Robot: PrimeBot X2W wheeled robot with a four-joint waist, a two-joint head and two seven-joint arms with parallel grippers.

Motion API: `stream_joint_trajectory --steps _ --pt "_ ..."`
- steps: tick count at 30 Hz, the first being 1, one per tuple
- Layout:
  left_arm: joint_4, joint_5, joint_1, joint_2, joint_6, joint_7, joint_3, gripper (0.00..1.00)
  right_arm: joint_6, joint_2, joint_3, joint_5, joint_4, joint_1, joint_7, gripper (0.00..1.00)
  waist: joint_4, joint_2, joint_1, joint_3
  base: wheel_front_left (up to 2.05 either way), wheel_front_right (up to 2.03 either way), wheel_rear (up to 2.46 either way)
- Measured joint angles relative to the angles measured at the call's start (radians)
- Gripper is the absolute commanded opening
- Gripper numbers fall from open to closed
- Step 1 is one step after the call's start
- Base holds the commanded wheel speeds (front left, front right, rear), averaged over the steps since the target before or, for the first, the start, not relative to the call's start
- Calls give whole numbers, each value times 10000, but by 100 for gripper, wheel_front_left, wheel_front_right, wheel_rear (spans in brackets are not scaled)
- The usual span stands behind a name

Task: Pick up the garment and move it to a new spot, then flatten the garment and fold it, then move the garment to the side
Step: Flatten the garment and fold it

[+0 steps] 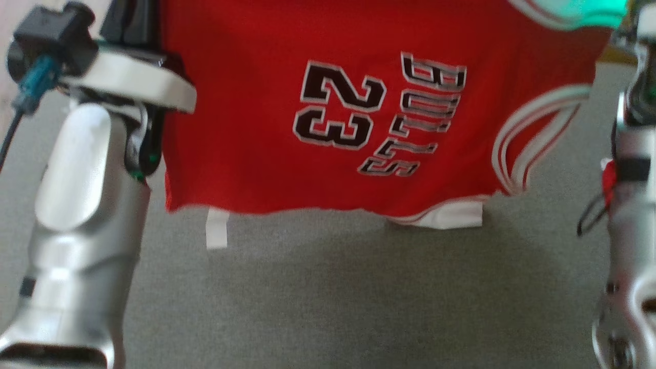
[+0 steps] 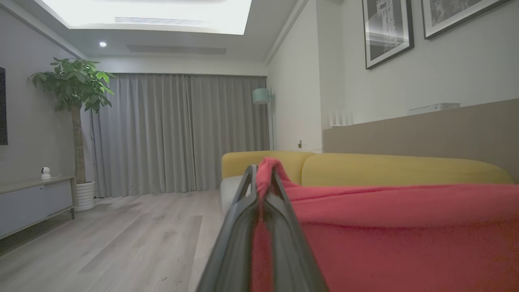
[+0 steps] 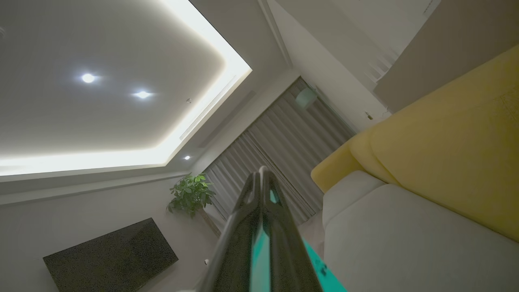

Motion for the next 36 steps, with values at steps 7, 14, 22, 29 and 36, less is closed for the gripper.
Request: stream_joint_trajectory --steps 7,14,22,29,36 --pt "1941 790 -2201 -140 754 -991 -58 0 0 90 -213 -1237 2111 -3061 -1390 0 76 0 3 1065 0 0 0" --pt "2809 959 -4496 -418 1137 -1870 328 0 0 -374 -69 -1131 2892 -5522 -2257 0 123 0 0 1854 0 0 0" --pt "2499 947 -2786 -593 1143 -1873 957 0 0 -700 209 238 2309 -4246 -2330 0 -195 0 1 2314 0 0 0" --pt "2057 830 1596 -1285 982 -1868 1735 0 0 -784 988 2013 1195 1050 -2144 0 -499 0 -4 1997 0 0 0" --pt "2056 579 4913 -1519 520 -1858 2349 0 0 -571 1841 3070 514 5163 -1415 0 -750 0 -5 1234 0 0 0"
